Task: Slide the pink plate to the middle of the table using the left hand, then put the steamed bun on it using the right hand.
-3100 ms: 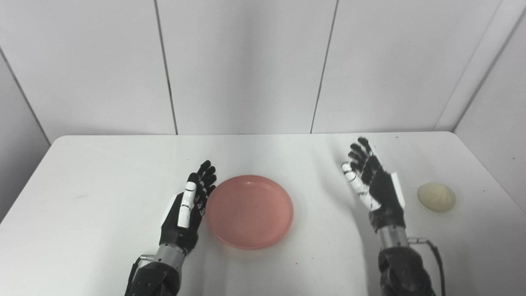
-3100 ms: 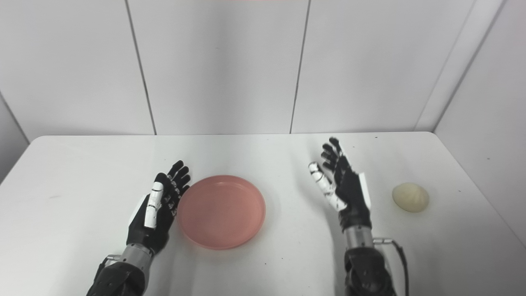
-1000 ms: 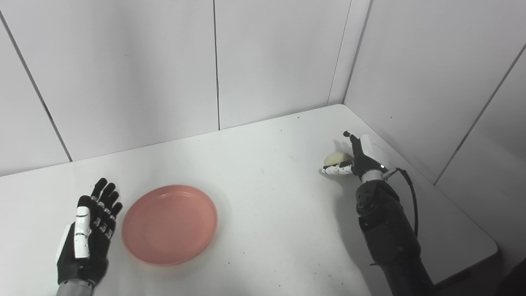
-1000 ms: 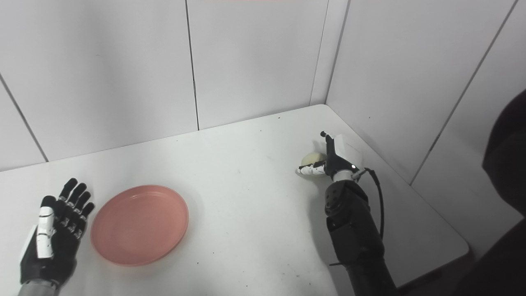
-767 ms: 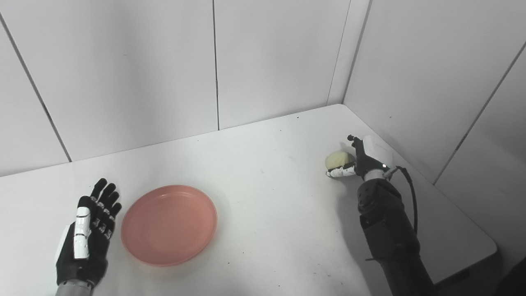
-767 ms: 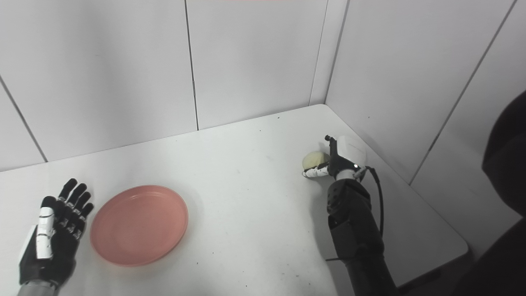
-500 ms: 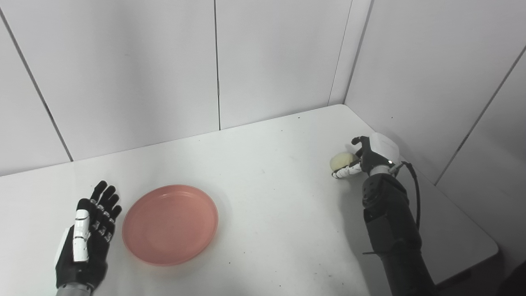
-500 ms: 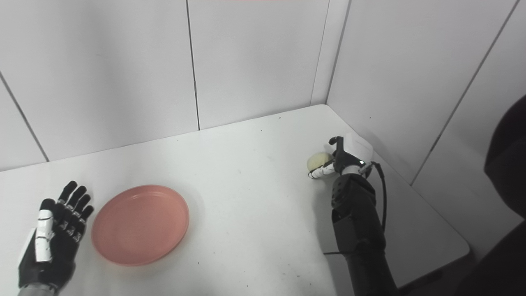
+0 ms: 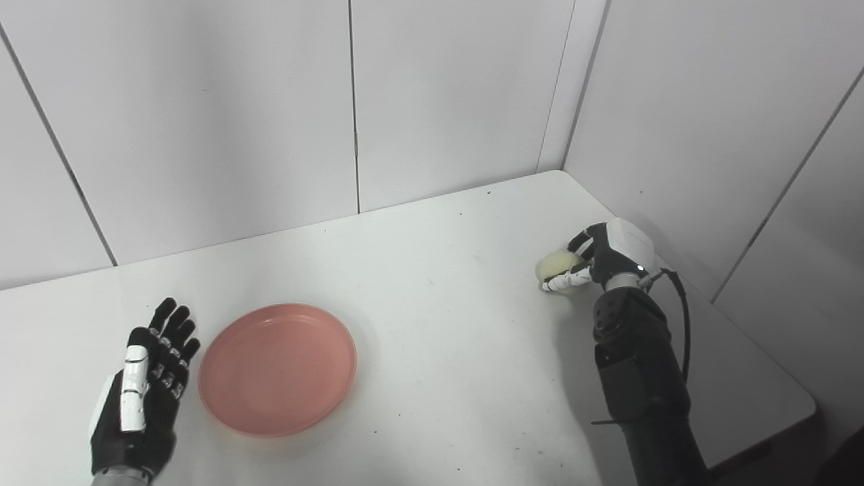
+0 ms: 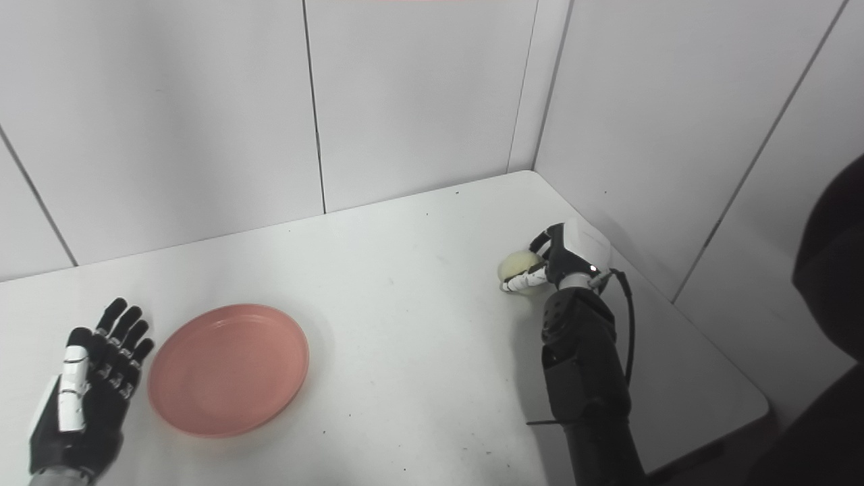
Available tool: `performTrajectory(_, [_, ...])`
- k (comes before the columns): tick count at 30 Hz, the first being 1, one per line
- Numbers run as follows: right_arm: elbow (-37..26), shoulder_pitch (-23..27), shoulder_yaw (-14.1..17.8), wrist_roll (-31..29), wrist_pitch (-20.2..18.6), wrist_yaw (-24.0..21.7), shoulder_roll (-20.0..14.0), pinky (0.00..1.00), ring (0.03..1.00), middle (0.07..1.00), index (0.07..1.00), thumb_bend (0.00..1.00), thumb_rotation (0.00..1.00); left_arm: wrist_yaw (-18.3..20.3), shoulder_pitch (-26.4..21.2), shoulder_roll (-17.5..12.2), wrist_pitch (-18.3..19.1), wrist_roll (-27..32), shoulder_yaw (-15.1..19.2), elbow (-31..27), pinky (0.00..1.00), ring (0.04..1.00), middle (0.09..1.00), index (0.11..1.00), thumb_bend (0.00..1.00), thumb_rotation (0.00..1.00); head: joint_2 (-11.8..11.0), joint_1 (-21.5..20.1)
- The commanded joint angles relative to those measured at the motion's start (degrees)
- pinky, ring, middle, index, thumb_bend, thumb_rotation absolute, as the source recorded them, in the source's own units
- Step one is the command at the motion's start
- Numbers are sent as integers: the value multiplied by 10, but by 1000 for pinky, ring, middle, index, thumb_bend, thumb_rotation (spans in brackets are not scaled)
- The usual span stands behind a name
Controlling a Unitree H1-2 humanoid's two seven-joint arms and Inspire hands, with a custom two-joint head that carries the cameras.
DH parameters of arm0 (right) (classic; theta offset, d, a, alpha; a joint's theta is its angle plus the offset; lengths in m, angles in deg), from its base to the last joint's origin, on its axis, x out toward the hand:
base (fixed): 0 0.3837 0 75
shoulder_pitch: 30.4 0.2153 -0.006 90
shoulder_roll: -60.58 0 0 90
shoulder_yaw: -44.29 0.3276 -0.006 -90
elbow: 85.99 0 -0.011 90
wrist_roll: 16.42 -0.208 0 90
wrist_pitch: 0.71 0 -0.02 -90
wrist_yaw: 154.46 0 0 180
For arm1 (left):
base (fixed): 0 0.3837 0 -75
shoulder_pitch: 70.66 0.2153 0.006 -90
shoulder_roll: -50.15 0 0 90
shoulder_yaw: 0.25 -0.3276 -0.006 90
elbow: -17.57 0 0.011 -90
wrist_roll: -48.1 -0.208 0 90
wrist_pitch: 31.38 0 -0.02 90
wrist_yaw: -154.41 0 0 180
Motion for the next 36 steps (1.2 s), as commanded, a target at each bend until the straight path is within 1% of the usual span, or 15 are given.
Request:
performTrajectory(1, [-19,14,-6,-31,5,26,-21,284,348,407,522,523,0,-1,8,5,-17,-5,-5,3,1000,988,966,922,633,927,0,9])
performTrajectory(5, [-40,6,-21,-75,12,49,-34,302,366,417,520,524,0,-1,10,12,-16,-9,-10,-4,1000,996,975,927,614,917,5,51])
performTrajectory(6, [-52,4,-24,-85,11,50,-35,304,368,418,520,524,0,-2,11,14,-17,-10,-11,-3,1000,997,976,928,614,916,5,51])
performTrajectory(7, [-62,1,-25,-97,11,51,-38,305,369,426,517,525,0,-5,12,17,-19,-14,-12,-5,1000,998,978,931,610,915,8,71])
performTrajectory(8, [-72,-1,-28,-107,11,53,-40,315,375,435,513,527,0,-8,15,18,-19,-20,-16,-10,1000,994,976,933,597,918,8,71])
performTrajectory(9, [-78,-3,-30,-118,16,56,-43,317,376,437,512,527,0,-13,17,21,-18,-28,-20,-16,1000,992,976,934,595,932,11,93])
performTrajectory(10, [-79,-5,-31,-130,24,61,-46,323,380,439,512,527,0,-17,20,23,-16,-33,-23,-22,1000,994,978,940,590,946,11,96])
performTrajectory(12, [-86,-9,-35,-159,37,64,-53,336,388,434,520,524,0,-30,24,31,-14,-47,-31,-29,1000,987,972,936,581,952,14,137])
performTrajectory(16, [-105,-15,-48,-201,50,61,-63,346,389,424,525,521,0,-41,26,45,-22,-58,-40,-26,1000,995,979,941,569,954,20,176])
performTrajectory(20, [-116,-23,-63,-247,88,60,-71,352,405,456,511,523,0,-53,24,60,-24,-63,-42,-17,1000,995,977,940,571,933,27,212])
performTrajectory(23, [-127,-28,-75,-280,123,57,-68,317,363,435,510,521,0,-60,17,72,-34,-69,-45,2,1000,997,978,938,596,917,31,241])
performTrajectory(26, [-143,-35,-95,-296,139,49,-70,287,334,420,516,519,0,-67,13,79,-39,-79,-50,12,1000,1000,984,951,623,922,34,257])
performTrajectory(30, [-174,-39,-127,-327,146,17,-71,301,349,453,508,521,0,-83,9,90,-46,-92,-56,23,1000,992,978,949,600,942,37,284])
performTrajectory(33, [-204,-32,-151,-344,115,-8,-61,306,355,448,505,522,0,-88,4,95,-54,-99,-59,36,1000,987,972,945,606,945,42,307])
performTrajectory(36, [-218,-27,-167,-358,108,-25,-60,306,351,439,505,520,0,-93,0,100,-65,-104,-62,46,1000,985,970,945,605,953,43,317])
